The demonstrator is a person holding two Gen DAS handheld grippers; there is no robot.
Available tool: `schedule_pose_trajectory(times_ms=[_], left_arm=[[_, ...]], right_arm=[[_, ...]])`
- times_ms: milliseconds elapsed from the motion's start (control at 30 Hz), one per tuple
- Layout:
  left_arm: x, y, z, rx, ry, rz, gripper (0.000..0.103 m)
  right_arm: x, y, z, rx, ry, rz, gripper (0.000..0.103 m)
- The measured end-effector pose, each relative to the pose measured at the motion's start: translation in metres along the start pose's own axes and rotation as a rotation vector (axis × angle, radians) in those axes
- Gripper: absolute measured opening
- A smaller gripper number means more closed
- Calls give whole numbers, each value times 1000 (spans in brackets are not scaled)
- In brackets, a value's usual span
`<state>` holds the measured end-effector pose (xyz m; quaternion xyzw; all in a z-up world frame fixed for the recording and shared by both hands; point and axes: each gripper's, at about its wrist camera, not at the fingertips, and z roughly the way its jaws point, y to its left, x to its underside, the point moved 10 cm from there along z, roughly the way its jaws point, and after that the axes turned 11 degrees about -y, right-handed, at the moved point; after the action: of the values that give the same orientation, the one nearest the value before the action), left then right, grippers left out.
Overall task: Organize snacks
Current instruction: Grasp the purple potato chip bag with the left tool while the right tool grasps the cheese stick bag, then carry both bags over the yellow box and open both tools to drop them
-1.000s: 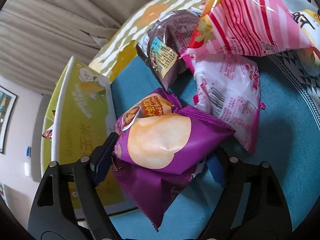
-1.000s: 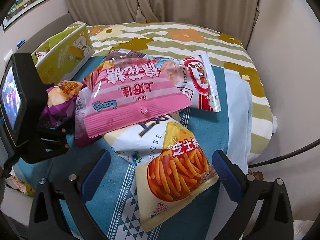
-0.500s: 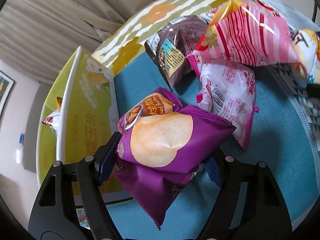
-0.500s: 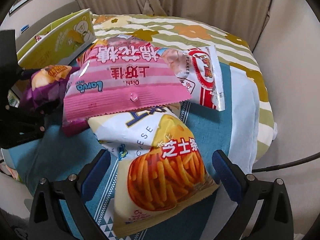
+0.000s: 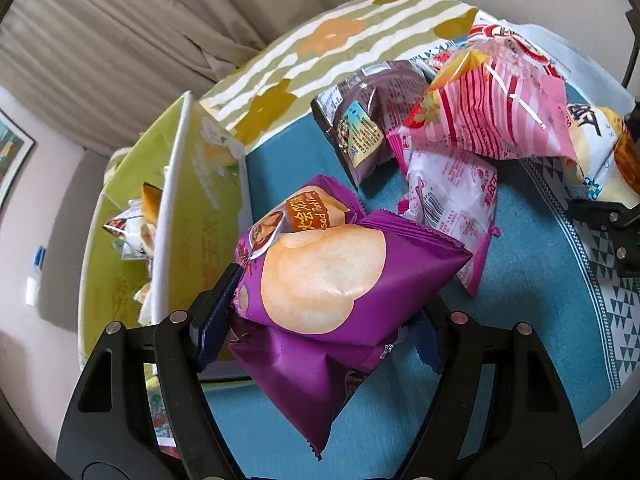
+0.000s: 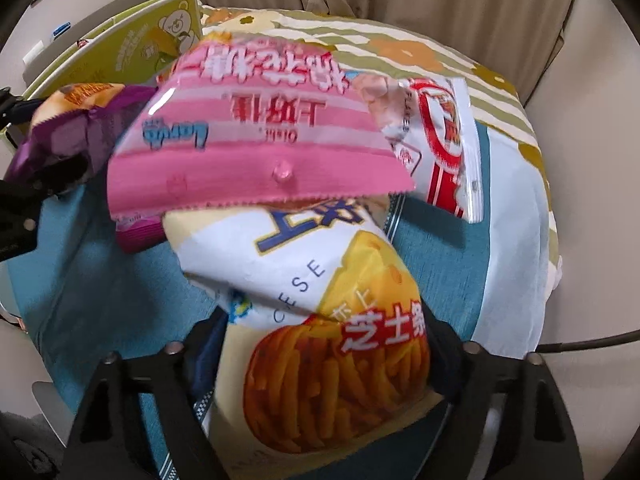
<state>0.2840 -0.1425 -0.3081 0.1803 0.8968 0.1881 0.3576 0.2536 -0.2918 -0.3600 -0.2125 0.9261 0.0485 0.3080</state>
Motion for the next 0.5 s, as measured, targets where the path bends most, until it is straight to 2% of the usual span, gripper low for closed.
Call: schedule_pose_trajectory(times_ms=[167,500], left_arm=[[1,0,-9,3,-13,-5,73],[3,1,-32,26,-46,-18,73]], right_arm=[[3,2,-6,0,-4,26,64],[16,9,-31,8,3,78,62]])
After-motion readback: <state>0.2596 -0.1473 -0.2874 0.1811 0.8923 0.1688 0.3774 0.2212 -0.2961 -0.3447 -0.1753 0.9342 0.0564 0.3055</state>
